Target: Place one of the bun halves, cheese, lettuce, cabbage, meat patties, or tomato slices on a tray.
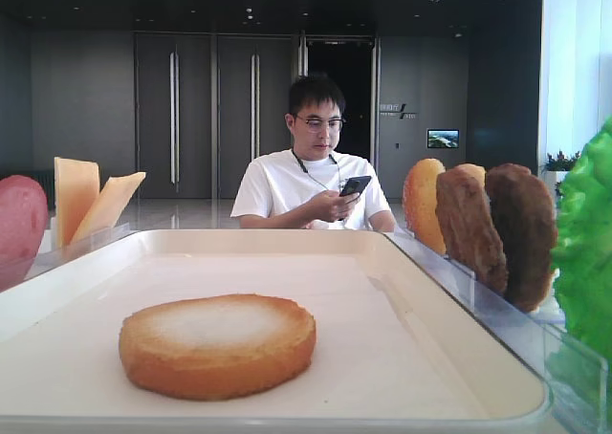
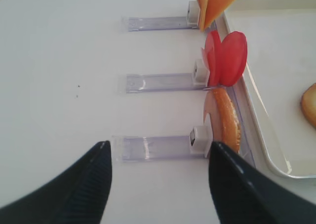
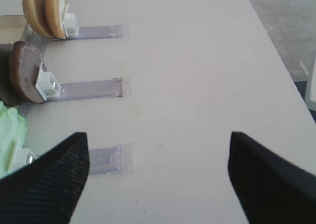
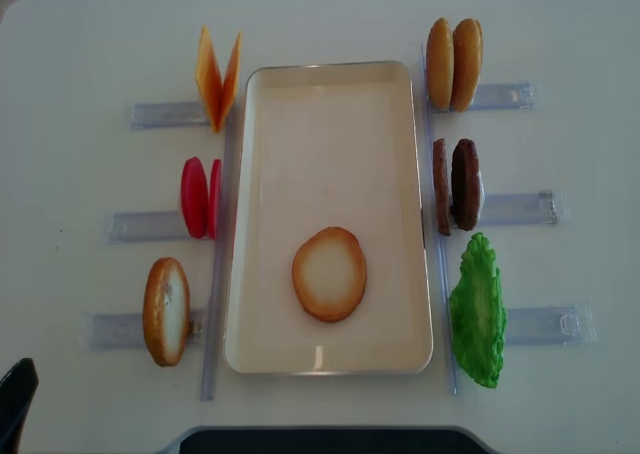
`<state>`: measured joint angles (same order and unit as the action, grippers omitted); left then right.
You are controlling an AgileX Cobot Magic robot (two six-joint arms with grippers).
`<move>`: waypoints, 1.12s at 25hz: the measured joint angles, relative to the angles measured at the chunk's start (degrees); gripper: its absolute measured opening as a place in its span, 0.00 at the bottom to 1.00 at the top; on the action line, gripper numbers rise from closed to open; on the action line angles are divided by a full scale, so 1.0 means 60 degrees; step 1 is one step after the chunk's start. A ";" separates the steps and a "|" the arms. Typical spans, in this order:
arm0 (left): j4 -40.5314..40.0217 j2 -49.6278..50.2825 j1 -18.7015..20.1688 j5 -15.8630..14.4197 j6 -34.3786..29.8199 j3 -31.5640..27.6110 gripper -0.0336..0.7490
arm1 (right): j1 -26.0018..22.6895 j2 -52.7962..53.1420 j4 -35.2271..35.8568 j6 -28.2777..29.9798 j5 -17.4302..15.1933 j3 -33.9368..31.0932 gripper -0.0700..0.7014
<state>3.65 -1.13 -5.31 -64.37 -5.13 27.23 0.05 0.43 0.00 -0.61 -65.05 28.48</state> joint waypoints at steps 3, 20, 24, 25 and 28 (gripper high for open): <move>0.0000 0.0000 0.0000 0.0067 0.0000 0.0000 0.64 | 0.0000 0.0000 0.0000 0.0000 0.0000 0.0000 0.84; 0.0000 0.0000 0.0000 0.0070 0.0000 0.0000 0.64 | 0.0000 0.0000 0.0000 0.0000 0.0000 0.0000 0.84; 0.0000 0.0000 0.0000 0.0077 0.0000 0.0000 0.64 | 0.0000 0.0000 0.0000 0.0000 0.0000 0.0000 0.84; 0.0000 0.0000 0.0000 0.0077 0.0000 0.0000 0.64 | 0.0000 0.0000 0.0000 0.0000 0.0000 0.0000 0.84; 0.0000 0.0000 0.0000 0.0077 0.0000 0.0000 0.64 | 0.0000 0.0000 0.0000 0.0000 0.0000 0.0000 0.84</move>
<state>3.65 -1.13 -5.31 -63.91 -5.13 27.23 0.05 0.43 0.00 -0.61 -65.05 28.48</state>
